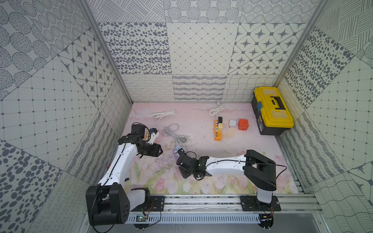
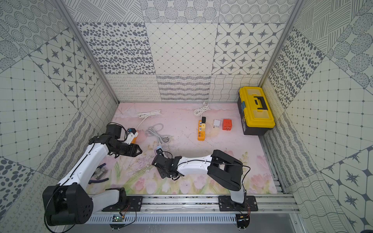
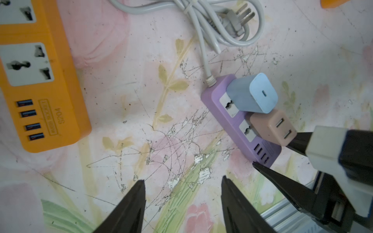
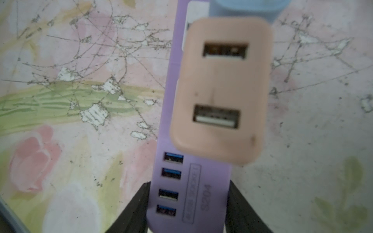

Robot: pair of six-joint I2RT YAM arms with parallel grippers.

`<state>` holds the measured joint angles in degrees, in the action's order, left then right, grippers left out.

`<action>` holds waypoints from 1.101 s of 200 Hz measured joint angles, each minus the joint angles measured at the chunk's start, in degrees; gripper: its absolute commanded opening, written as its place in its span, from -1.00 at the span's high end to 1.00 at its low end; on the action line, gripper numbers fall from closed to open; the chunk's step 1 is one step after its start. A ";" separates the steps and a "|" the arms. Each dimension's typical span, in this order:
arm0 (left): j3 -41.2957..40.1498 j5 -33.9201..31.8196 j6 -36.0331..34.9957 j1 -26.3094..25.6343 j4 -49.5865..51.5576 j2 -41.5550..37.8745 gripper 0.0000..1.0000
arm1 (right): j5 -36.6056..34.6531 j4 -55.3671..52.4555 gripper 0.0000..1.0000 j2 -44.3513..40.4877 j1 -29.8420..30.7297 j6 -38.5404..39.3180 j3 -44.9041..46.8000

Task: Pull the plug off the socket
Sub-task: Move the socket to the center of the board, then remove the plug from the socket.

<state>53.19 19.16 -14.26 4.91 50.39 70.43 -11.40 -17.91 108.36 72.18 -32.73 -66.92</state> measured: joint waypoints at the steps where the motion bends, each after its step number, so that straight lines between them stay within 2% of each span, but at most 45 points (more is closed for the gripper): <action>1: 0.00 0.09 -0.04 -0.09 0.00 0.04 -0.24 | 0.04 0.07 -0.20 0.00 0.11 0.00 0.00; 22: 0.17 1.31 -0.59 -1.77 0.07 1.22 -0.22 | 0.92 0.76 -0.27 0.02 1.49 -0.48 0.00; 46: 0.31 2.21 -1.18 -3.30 0.11 2.82 -0.17 | 2.14 1.90 -0.46 -0.02 2.40 -0.81 0.00; 70: 0.31 3.37 -1.92 -4.48 0.09 4.76 -0.03 | 2.82 2.32 -0.48 -0.85 2.54 -0.70 0.11; 82: 0.31 3.80 -2.12 -5.03 0.02 5.97 0.18 | 3.21 2.19 -0.48 -2.03 2.34 -0.66 0.39; 100: 0.46 4.28 -2.71 -5.88 -0.04 7.87 0.77 | 3.50 2.03 -0.48 -4.68 1.90 -0.24 0.83; 112: 0.74 4.59 -3.28 -6.38 -0.11 9.16 1.00 | 3.80 1.86 -0.47 -7.02 1.38 0.11 1.36; 137: 1.79 5.53 -3.58 -7.74 -0.15 12.26 1.00 | 5.53 2.80 -0.43 -13.11 -1.09 0.07 3.87; 161: 2.51 6.43 -3.87 -8.74 -0.70 14.80 1.00 | 8.61 5.75 -0.43 -17.64 -5.97 -1.40 7.56; 182: 2.99 6.88 -3.93 -9.25 -1.33 17.05 1.00 | 9.60 6.97 -0.43 -18.53 -8.96 -2.45 9.49; 220: 3.78 8.74 -4.33 -9.51 -1.92 20.83 1.00 | 11.10 7.13 -0.41 -18.53 -8.87 -2.62 9.86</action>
<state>56.97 27.90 -18.59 -4.60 48.47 91.26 -0.30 -10.79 89.82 63.31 -35.35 -57.06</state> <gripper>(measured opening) 0.050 0.710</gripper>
